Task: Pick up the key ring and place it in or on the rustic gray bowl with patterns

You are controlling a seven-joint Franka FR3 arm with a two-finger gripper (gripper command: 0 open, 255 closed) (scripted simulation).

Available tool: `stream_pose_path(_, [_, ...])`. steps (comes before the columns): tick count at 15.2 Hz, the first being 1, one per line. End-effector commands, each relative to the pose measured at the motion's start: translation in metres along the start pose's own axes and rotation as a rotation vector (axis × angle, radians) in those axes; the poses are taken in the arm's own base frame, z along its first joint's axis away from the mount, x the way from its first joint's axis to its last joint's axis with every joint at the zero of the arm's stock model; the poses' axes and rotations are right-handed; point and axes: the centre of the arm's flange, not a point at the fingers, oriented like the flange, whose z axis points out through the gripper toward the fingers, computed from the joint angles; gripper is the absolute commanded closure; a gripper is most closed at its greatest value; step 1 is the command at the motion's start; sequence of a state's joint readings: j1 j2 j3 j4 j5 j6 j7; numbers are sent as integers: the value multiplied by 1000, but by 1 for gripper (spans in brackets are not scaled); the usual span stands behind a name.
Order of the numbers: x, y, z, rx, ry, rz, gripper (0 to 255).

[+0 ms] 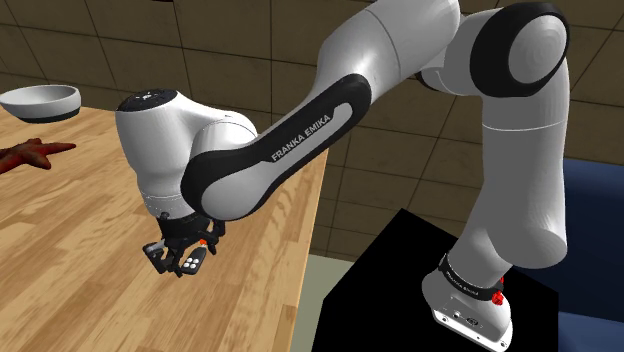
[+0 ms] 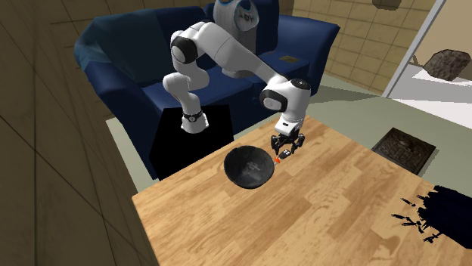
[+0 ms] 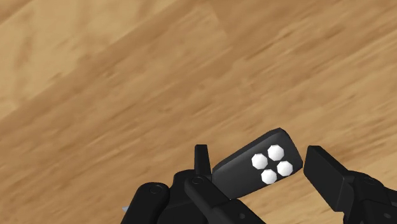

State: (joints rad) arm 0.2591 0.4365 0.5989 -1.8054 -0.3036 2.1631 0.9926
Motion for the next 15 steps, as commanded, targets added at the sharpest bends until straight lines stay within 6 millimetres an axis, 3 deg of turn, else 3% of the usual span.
stream_pose_path(1, [0,0,0,0,0,0,255])
stream_pose_path(4, [0,0,0,0,0,0,255])
stream_pose_path(15, [1,0,-58,0,0,0,255])
